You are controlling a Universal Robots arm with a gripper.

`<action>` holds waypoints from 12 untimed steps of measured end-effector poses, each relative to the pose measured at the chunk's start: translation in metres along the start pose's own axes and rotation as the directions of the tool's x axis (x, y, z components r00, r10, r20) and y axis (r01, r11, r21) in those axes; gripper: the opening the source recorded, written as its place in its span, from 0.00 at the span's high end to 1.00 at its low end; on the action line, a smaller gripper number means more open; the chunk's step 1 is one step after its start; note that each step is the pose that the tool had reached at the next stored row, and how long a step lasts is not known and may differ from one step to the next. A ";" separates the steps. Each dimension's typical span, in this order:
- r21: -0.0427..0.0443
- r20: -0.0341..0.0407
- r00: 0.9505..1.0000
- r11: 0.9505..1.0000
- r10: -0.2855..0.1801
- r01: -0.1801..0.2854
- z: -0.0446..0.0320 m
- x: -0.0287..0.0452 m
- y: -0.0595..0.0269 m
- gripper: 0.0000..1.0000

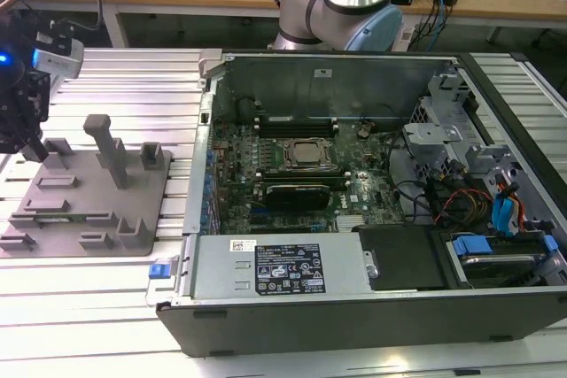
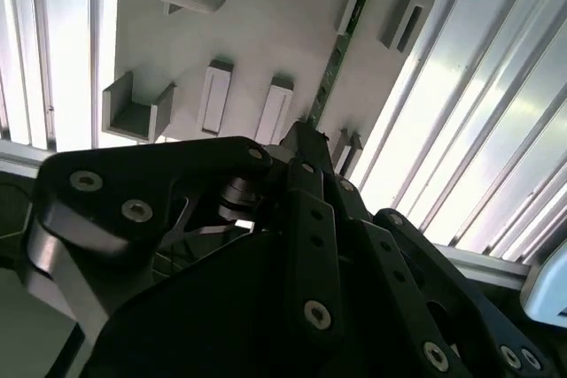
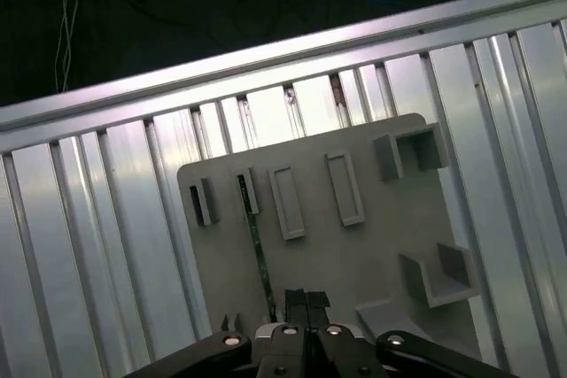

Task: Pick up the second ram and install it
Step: 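Pick up the second ram and move it above second insertion slot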

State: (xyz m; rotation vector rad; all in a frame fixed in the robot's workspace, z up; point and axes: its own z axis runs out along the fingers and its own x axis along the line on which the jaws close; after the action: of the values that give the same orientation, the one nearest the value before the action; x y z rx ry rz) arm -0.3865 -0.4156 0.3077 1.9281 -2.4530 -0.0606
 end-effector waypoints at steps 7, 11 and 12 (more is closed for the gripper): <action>-0.001 -0.003 0.998 0.998 -0.064 0.064 0.0064 0.0001 -0.0002 0.92; -0.002 -0.008 0.985 0.985 -0.173 0.173 0.0143 0.0005 0.0007 0.92; -0.002 -0.008 0.983 0.983 -0.184 0.184 0.0158 0.0012 0.0013 0.92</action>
State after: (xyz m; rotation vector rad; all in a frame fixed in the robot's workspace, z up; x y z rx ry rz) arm -0.3887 -0.4162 0.2920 2.1440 -2.2620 -0.0572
